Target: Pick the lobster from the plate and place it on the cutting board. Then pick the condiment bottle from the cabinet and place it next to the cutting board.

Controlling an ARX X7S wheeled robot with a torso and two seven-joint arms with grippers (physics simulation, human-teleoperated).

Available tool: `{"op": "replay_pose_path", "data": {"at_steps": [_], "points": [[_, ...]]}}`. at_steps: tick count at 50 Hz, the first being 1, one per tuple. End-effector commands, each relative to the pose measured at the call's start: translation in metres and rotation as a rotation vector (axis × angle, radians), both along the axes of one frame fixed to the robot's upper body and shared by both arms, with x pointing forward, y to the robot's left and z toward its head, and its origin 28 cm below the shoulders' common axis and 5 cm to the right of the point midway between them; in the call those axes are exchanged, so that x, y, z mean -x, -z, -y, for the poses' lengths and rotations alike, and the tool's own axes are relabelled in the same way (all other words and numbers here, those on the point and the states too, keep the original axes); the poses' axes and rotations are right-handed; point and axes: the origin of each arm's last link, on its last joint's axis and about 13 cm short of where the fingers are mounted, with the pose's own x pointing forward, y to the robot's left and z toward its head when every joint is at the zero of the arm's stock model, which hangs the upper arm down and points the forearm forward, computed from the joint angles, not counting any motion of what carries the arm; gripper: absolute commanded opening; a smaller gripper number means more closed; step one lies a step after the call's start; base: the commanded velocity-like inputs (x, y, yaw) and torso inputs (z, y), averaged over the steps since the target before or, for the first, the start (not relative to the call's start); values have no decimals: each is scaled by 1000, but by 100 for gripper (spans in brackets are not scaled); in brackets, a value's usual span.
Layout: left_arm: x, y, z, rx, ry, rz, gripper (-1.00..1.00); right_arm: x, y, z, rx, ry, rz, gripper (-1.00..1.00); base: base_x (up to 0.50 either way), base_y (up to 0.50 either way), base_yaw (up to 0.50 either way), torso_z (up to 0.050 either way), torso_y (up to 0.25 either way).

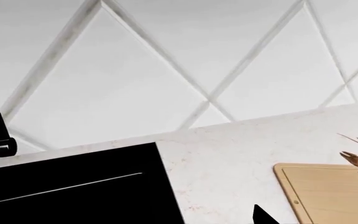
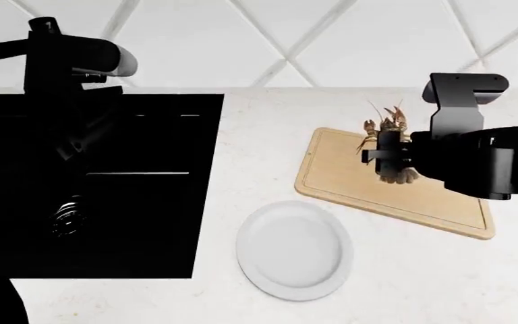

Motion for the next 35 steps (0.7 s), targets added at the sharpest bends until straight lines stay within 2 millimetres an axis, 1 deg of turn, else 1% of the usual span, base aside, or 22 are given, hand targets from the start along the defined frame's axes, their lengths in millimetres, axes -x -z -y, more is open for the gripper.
{"op": "replay_pose_path", "data": {"at_steps": [1,7,16,17,29,32,35], "points": [[0,1,1,-2,3,-3,100,-5,5,5,1,29,9,-100,0,0,0,0,0],[1,2,2,-4,5,-6,100,-6,11,6,2,35,-3,-100,0,0,0,0,0],[1,5,2,-5,4,-10,100,-9,14,6,6,42,-3,-100,0,0,0,0,1],[1,5,2,-5,4,-10,100,-9,13,6,9,43,-1,100,0,0,0,0,0],[1,5,1,-4,0,-12,100,-6,5,7,16,54,20,100,0,0,0,0,0],[2,5,1,-3,-1,-11,100,-4,-3,7,13,55,40,100,0,0,0,0,0],[2,4,0,-2,-3,-10,100,2,-17,5,7,38,84,100,0,0,0,0,0]]}}
